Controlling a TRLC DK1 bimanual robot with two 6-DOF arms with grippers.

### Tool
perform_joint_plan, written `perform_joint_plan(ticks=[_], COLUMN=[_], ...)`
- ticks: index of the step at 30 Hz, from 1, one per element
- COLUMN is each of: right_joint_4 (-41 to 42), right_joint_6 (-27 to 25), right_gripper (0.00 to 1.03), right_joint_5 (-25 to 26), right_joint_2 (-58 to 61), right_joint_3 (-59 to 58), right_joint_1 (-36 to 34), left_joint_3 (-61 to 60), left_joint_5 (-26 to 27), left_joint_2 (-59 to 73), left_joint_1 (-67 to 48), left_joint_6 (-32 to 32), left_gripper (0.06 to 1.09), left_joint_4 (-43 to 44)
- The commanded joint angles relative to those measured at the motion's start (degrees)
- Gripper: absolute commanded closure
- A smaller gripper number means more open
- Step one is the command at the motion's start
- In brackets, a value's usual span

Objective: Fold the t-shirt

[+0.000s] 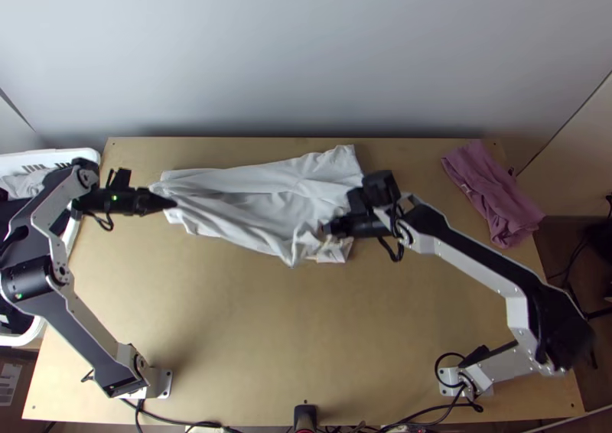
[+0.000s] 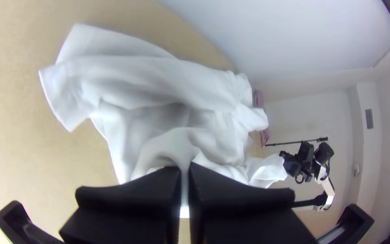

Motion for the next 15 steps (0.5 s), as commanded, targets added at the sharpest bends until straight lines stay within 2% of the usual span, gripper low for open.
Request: perform_joint_plan(ticks=[1,3,9,15], right_joint_4=[0.9,0.9,0.9,0.7], right_joint_6=[1.1,1.2,1.1,-1.0], right_gripper=[1.00,1.00,1.00,1.00], right_joint_5=[2.4,2.9,3.2,3.3], right_joint_2=[7.2,9.2,14.3,17.0], right_joint_3=[10.8,13.7,22.1,24.1], right_joint_1=[-5.2,-6.9,-10.3,-13.8], left_joint_3=[10.3,13.2,20.9,25.1], left_joint_5=[0.9,0.4,-0.1,-0.2], left_joint_2=[6.4,8.7,12.7,13.7], left_joint_1=[-1.2,-1.4,-1.7,-1.2], left_joint_6=[-19.4,-24.3,-30.8,-31.5], left_gripper=[1.05,1.05,1.05,1.05], left_joint_4=[8.1,10.0,10.3,9.4])
